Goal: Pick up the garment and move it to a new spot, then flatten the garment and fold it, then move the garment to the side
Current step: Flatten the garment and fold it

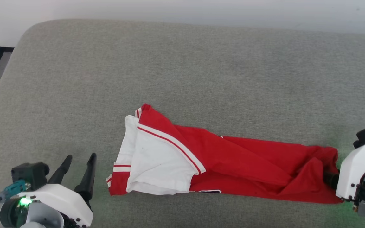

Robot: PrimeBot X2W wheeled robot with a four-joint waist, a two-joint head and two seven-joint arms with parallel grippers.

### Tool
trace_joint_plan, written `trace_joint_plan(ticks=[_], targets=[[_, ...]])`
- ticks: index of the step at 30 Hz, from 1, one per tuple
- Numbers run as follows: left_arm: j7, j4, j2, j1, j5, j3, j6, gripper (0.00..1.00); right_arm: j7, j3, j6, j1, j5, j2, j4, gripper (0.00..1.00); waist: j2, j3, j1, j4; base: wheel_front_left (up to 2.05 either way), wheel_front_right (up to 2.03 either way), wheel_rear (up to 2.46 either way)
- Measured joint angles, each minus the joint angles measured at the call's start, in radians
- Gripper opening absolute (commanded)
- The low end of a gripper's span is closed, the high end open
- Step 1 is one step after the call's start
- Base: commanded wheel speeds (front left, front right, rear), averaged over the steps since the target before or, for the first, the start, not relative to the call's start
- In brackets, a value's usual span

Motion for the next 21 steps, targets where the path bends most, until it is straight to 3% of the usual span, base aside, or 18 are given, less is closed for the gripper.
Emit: trace_joint_plan(ticks=[4,5,6,7,15,21], targets=[[-0.034,0.019,-0.012,0.021,-0.004,0.006,0.0,1.0,0.032,0.041,0.0,-0.037,0.011,-0.013,0.052,1.0,0.0,0.008,0.0,0.011,0.0,0.0,0.0],[-0.044,0.022,-0.014,0.025,-0.001,0.005,-0.001,1.0,0.041,0.05,-0.001,-0.043,0.02,-0.019,0.06,0.8,0.0,0.01,0.0,0.013,0.0,0.0,0.0],[-0.054,0.024,-0.02,0.028,-0.004,0.009,-0.002,1.0,0.041,0.058,-0.001,-0.051,0.023,-0.025,0.071,0.28,0.0,0.011,0.0,0.014,0.0,0.0,0.0],[-0.062,0.025,-0.025,0.031,-0.005,0.01,-0.005,1.0,0.04,0.069,-0.001,-0.057,0.02,-0.031,0.08,0.0,0.0,0.011,0.0,0.015,0.0,0.0,0.0],[-0.142,0.045,-0.059,0.066,0.003,0.049,-0.015,1.0,-0.012,0.074,0.003,-0.093,0.06,-0.051,0.151,0.0,0.0,0.0,0.0,0.014,0.0,0.0,0.0],[-0.164,0.063,-0.118,0.094,0.035,0.111,-0.073,1.0,-0.049,0.021,0.005,-0.128,0.076,-0.118,0.215,0.0,0.0,-0.008,0.0,0.012,0.0,0.0,0.0]])
